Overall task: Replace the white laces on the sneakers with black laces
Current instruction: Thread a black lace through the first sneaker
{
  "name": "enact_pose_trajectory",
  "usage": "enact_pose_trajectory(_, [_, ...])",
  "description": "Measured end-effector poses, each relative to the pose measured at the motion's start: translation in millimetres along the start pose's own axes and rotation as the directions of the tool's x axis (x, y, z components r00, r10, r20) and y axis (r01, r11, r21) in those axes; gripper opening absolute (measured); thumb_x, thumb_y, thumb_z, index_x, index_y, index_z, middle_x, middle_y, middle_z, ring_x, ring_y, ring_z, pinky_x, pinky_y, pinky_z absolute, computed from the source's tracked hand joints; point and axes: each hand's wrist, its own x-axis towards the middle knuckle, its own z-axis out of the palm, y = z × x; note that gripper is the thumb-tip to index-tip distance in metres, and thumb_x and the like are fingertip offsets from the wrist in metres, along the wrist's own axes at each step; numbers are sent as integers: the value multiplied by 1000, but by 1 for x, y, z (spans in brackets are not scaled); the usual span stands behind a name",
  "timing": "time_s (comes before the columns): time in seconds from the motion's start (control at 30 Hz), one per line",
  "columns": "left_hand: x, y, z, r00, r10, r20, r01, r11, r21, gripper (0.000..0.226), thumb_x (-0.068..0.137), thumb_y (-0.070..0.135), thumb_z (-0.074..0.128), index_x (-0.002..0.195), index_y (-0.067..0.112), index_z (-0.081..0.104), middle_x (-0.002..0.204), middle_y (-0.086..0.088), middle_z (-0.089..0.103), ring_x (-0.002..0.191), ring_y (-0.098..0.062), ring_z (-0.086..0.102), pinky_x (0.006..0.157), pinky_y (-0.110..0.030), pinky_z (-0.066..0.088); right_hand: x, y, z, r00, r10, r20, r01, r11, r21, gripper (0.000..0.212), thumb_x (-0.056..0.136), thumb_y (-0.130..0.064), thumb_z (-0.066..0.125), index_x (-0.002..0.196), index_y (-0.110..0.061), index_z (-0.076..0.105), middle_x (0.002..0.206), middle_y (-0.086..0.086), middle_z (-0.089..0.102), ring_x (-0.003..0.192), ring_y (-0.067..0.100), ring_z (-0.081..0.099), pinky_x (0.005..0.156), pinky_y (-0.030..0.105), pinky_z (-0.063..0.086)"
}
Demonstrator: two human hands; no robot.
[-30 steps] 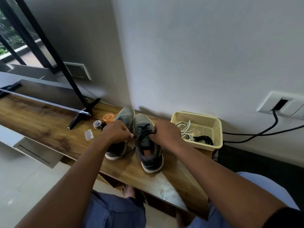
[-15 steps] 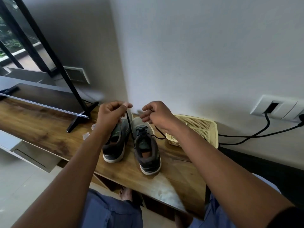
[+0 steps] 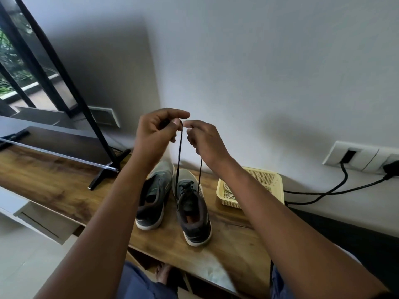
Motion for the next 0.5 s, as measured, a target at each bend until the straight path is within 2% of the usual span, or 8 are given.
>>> enact_pose_trajectory(0.07, [2,-4,5,1000,-26,-5,26,998,50,20,98,-2,66,115,6,75,88,-9,78,75,-16,74,70,-29,58,1,-1,0,1000,21,5,-21,999,32,23,94,-12,47,86,-10,69,61,-12,55,60,8,45,63,28,33])
enact_pose_trajectory(0.1, [1,-8,6,998,-62,-15,63,998,29,18,96,2,71,114,5,73,87,-10,80,78,-21,78,72,-33,61,1,0,-1,1000,19,-2,-19,1000,16,24,94,-8,47,83,-9,68,61,-12,57,59,8,45,64,29,34])
enact_pose_trajectory(0.17, [-1,-16,6,987,-150,-53,149,989,-18,21,92,11,81,109,6,70,82,-9,80,77,-27,80,70,-36,64,1,6,-4,999,29,-43,-31,998,-47,27,98,-3,46,96,-9,72,66,-11,63,59,7,47,67,30,38])
enact_pose_trajectory(0.27, [-6,-33,4,966,-231,-113,242,966,94,22,86,26,87,93,12,71,70,-7,78,63,-24,77,54,-30,59,1,16,-7,995,3,-102,-16,991,-130,24,102,-3,47,118,-12,62,81,-5,76,63,4,56,74,28,49])
enact_pose_trajectory(0.33, [-10,-44,4,949,-297,-104,309,942,132,24,86,32,87,87,14,72,66,-8,76,54,-21,71,48,-26,52,-1,21,-7,994,-32,-107,17,989,-144,15,102,-4,50,114,-14,51,87,-4,78,64,6,64,67,17,50])
enact_pose_trajectory(0.37, [-11,-49,5,939,-333,-82,340,934,105,24,87,33,86,86,13,73,65,-9,75,51,-19,68,47,-26,50,0,23,-6,993,-37,-109,22,990,-137,12,102,-5,54,109,-14,52,89,-2,77,67,8,68,65,14,49])
enact_pose_trajectory(0.43, [-13,-56,8,920,-390,-35,391,921,8,23,91,33,83,89,12,73,65,-11,74,47,-15,61,46,-23,47,2,28,-5,994,-12,-109,-3,991,-137,9,98,-10,66,96,-18,61,90,2,76,78,14,73,70,21,53])
enact_pose_trajectory(0.5, [-14,-60,12,911,-412,-21,411,910,-56,17,97,32,76,99,15,70,62,-9,71,45,-12,57,45,-22,45,2,31,-5,994,81,-68,-88,991,-96,12,94,-13,74,88,-19,67,90,7,75,84,21,73,79,36,59])
